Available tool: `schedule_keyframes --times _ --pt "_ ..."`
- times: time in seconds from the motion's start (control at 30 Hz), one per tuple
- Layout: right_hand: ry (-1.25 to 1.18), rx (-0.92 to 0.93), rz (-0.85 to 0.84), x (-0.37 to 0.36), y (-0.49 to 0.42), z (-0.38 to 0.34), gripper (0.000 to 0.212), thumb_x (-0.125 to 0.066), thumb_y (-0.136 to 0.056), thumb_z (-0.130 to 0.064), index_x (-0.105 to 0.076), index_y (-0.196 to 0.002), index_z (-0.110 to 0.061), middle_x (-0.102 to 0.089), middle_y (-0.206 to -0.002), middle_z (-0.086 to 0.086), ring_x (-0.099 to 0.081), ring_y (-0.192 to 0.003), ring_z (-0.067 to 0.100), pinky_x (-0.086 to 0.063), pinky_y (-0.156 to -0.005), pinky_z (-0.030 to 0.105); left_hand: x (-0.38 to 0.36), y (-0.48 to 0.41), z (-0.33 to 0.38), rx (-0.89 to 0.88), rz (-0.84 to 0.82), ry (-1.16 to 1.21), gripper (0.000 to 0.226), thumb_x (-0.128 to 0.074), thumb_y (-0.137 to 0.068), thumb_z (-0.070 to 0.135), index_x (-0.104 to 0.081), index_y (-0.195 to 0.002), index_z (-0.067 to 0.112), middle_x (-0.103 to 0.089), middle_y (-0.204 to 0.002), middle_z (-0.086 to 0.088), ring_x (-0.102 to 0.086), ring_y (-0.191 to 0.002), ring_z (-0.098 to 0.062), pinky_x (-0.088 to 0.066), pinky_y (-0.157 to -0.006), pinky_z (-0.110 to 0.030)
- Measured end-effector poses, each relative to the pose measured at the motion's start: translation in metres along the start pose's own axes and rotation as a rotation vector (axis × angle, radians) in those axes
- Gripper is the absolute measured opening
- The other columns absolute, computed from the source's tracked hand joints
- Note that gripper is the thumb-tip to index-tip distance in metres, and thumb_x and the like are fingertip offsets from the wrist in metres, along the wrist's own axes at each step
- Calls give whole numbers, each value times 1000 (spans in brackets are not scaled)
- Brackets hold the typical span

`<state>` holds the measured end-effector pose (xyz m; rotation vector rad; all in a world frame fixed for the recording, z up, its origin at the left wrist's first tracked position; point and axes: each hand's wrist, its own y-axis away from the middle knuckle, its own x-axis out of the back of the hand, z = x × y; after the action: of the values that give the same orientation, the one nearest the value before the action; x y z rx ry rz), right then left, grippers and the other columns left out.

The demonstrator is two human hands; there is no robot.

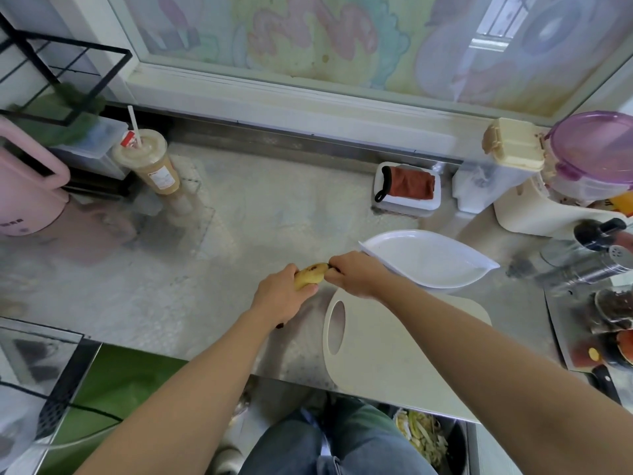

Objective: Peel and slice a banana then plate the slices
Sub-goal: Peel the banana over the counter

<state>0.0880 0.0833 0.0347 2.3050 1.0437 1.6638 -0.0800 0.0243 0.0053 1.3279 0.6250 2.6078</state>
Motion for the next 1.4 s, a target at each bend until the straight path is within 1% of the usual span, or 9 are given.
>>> schedule_keyframes --times 0.13,0.37,0.57,0.7,0.83,1.0,1.1,1.2,1.4 --pt "3 -8 12 -2 1 0 32 -38 -92 -33 -40 -65 -15 -49 -68 3 -46 -67 22 -31 -56 33 -4 3 2 10 -10 -5 37 -53 -90 53 -47 -93 16 -56 -76 2 -53 -67 -16 -36 -56 -29" --pt "-1 -62 -18 -9 2 1 31 -35 -93 -35 -49 -78 -11 -55 -80 7 -53 -77 25 -37 -65 35 -4 4 6 38 -59 -26 38 -53 -91 52 -46 -101 15 -59 -84 -2 -56 -71 -19 -41 -61 -31" --pt "-549 -65 7 -8 0 -2 33 -40 -97 -40 -54 -100 -10 -62 -80 1 -60 -66 19 -51 -72 39 2 3 9 219 -153 619 38 -52 -95 41 -50 -113 8 -60 -84 -5 -56 -63 -17 -48 -63 -31" --pt "-612 34 -176 -12 5 -8 35 -51 -93 -44 -60 -98 -10 -68 -87 6 -64 -71 17 -54 -67 27 2 -7 10 392 -40 978 45 -53 -95 43 -51 -112 2 -64 -94 -13 -66 -73 -25 -58 -63 -36" --pt "-553 127 -279 -10 9 -15 34 -47 -94 -38 -67 -85 -13 -70 -84 6 -63 -70 13 -52 -67 24 3 -11 1 438 111 803 57 -53 -89 54 -45 -114 4 -63 -103 -16 -65 -91 -32 -58 -76 -50" --pt "-527 126 -368 -3 9 -17 30 -47 -90 -29 -66 -89 -6 -68 -80 6 -62 -69 14 -50 -64 25 4 -8 14 348 171 541 43 -42 -95 51 -38 -106 10 -55 -87 -6 -60 -91 -33 -53 -83 -51" --pt "-499 116 -413 0 10 -16 27 -46 -88 -25 -63 -85 -5 -65 -73 8 -58 -62 17 -49 -65 30 1 -8 20 311 154 468 45 -40 -96 51 -38 -110 8 -57 -91 -8 -60 -86 -29 -55 -72 -39" --pt "-453 101 -427 2 13 -17 23 -46 -86 -25 -58 -76 -8 -56 -65 6 -49 -57 19 -45 -61 30 0 -6 25 310 119 426 43 -39 -98 47 -35 -111 7 -57 -95 -10 -57 -75 -21 -46 -38 -21" --pt "-294 145 -270 -11 14 -18 29 -47 -83 -30 -44 -62 -10 -42 -60 5 -38 -59 18 -33 -58 33 -2 -3 28 330 80 416 43 -37 -98 49 -33 -109 7 -55 -89 -9 -61 -79 -28 -51 -41 -32"
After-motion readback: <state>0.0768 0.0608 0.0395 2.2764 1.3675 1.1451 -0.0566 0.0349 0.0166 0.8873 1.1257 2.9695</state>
